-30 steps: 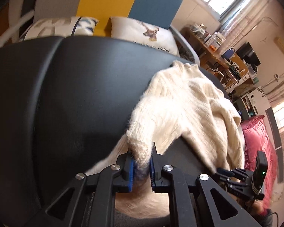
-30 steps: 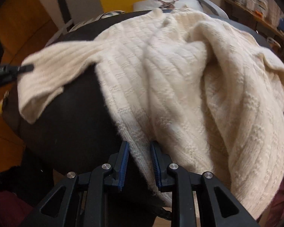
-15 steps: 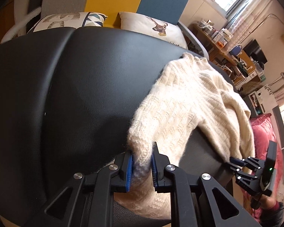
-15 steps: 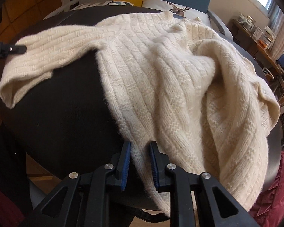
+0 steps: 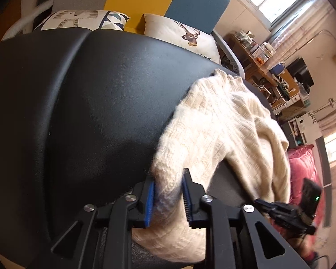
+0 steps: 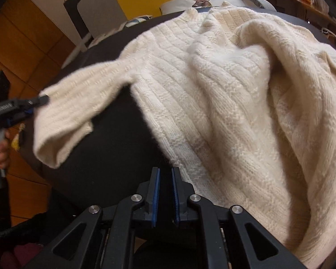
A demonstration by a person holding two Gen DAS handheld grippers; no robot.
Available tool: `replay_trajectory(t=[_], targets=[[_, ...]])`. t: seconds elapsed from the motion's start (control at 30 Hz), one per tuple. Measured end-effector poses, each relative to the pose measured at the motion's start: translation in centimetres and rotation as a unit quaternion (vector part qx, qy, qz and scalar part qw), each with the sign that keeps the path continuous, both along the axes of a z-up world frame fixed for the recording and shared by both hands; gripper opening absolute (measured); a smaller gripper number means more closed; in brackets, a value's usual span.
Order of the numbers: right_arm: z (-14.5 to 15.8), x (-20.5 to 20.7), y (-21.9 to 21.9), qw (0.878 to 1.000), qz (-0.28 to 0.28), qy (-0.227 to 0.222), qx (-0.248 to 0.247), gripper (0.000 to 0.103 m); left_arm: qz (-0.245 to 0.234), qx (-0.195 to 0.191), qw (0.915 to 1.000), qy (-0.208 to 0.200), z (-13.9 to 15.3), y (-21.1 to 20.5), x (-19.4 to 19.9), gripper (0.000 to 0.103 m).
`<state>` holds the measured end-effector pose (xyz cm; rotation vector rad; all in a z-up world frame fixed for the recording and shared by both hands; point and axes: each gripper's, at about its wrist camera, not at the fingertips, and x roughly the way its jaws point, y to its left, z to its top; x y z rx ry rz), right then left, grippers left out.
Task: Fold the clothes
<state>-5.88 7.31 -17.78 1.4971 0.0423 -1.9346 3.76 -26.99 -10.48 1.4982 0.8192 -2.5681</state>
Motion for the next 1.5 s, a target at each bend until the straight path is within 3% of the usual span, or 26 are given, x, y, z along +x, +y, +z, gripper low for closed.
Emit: replay_trajectory(t=[0.07, 0.13, 0.27, 0.33, 0.4, 0.5, 0.7, 0.9, 0.97, 1.0, 1.03, 1.1, 1.2, 1.4, 1.5], targets=[[-0.2, 0.2, -0.8, 1.0, 0.001, -0.003, -0.008, 0.014, 0.004, -0.009, 0.9999, 0.011, 0.9, -0.6, 0.8, 0.034], [-0.4, 0.4, -1.4, 1.0, 0.003, -0.001, -0.01, 0.015, 0.001, -0.011, 0.9997, 0.022, 1.5, -1.4, 2.5, 0.048], [-0.5, 0.4, -1.8, 1.0, 0.001, 0.002, -0.015, 0.02, -0.003, 0.002, 0.9996, 0.029, 1.0, -2.2, 6.2, 0.053], [-0.5, 0.5, -1.9, 1.0, -0.002, 0.002, -0.017, 0.021, 0.001, 0.048, 0.9984, 0.029, -0.2, -2.6, 7.6, 0.061], [-0.6, 0.5, -2.1, 1.0, -0.005, 0.002, -0.019, 0.021, 0.004, 0.097, 0.9949, 0.028, -1.6, -3.0, 8.9, 0.061], [-0.6, 0.5, -2.3, 1.0, -0.01, 0.002, -0.022, 0.021, 0.031, 0.203, 0.9784, 0.027, -4.3, -3.3, 9.9, 0.062], [-0.6, 0.7, -2.6, 1.0, -0.014, 0.004, -0.024, 0.022, 0.08, 0.284, 0.9552, 0.016, -7.9, -3.4, 9.6, 0.062], [-0.7, 0.8, -2.2, 0.999, -0.021, 0.003, -0.037, 0.025, 0.112, 0.296, 0.9486, 0.008, -9.0, -2.5, 8.1, 0.061], [-0.7, 0.9, -2.0, 0.999, -0.026, 0.004, -0.044, 0.025, 0.118, 0.283, 0.9516, 0.01, -8.9, -2.1, 8.0, 0.046], [-0.7, 1.1, -1.9, 0.998, -0.03, 0.005, -0.048, 0.026, 0.117, 0.269, 0.9559, 0.01, -8.7, -1.9, 7.9, 0.027], [-0.8, 1.2, -1.9, 0.998, -0.033, 0.008, -0.051, 0.027, 0.115, 0.255, 0.9599, 0.009, -8.6, -1.7, 7.9, 0.021], [-0.7, 1.7, -1.9, 0.998, -0.032, 0.016, -0.058, 0.033, 0.113, 0.227, 0.9673, 0.008, -8.3, -1.2, 7.8, 0.018], [-0.5, 2.2, -2.0, 0.997, -0.009, 0.021, -0.072, 0.049, 0.118, 0.208, 0.9707, 0.019, -7.5, -1.0, 7.9, 0.016], [2.6, 4.0, -1.3, 0.993, 0.038, 0.108, -0.006, 0.049, 0.114, 0.201, 0.9726, 0.028, -6.8, -1.5, 7.7, 0.017], [2.9, 4.1, -0.1, 0.991, 0.05, 0.116, 0.032, 0.049, 0.113, 0.201, 0.9727, 0.024, -7.0, -1.9, 7.6, 0.017]])
